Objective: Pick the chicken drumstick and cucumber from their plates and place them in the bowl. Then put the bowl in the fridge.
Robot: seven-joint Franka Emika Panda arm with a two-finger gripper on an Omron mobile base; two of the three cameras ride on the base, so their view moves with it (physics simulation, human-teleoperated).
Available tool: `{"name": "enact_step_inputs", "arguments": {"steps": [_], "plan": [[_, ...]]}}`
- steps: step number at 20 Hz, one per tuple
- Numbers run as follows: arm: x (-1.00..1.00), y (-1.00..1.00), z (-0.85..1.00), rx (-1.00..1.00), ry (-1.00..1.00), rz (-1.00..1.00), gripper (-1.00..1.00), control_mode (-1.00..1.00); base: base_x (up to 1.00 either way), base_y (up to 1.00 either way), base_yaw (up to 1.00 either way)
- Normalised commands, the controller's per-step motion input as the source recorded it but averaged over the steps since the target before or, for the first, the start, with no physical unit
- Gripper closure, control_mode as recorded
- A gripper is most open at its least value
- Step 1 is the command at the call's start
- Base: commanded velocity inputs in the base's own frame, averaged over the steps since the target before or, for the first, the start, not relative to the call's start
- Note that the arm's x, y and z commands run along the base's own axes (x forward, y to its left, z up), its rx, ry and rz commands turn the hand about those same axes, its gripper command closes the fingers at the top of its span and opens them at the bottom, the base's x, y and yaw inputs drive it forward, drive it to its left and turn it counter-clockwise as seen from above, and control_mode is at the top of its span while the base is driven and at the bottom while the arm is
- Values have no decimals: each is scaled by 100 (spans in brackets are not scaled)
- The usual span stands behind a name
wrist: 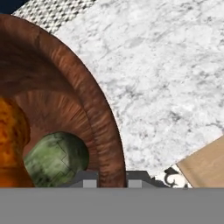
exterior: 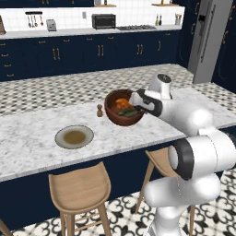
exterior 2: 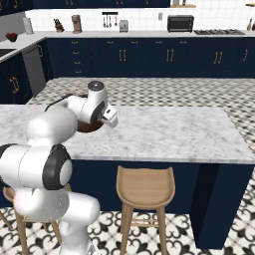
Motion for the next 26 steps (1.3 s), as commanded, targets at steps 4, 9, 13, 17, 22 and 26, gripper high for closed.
{"name": "enact_step_inputs", "arguments": {"steps": [4, 9, 13, 17, 22, 26], "plan": [[-100, -14, 90, 2, -12, -16, 100, -100, 0, 0, 0], [-93, -34, 74, 8, 0, -19, 100, -100, 0, 0, 0], [-50, -42, 25, 6, 0, -15, 100, 100, -47, -50, -18], [0, 0, 0, 0, 0, 0, 100, 100, -43, -100, -34], [0, 0, 0, 0, 0, 0, 100, 100, 8, -100, -40], [0, 0, 0, 0, 0, 0, 100, 100, 52, -100, -45]]}}
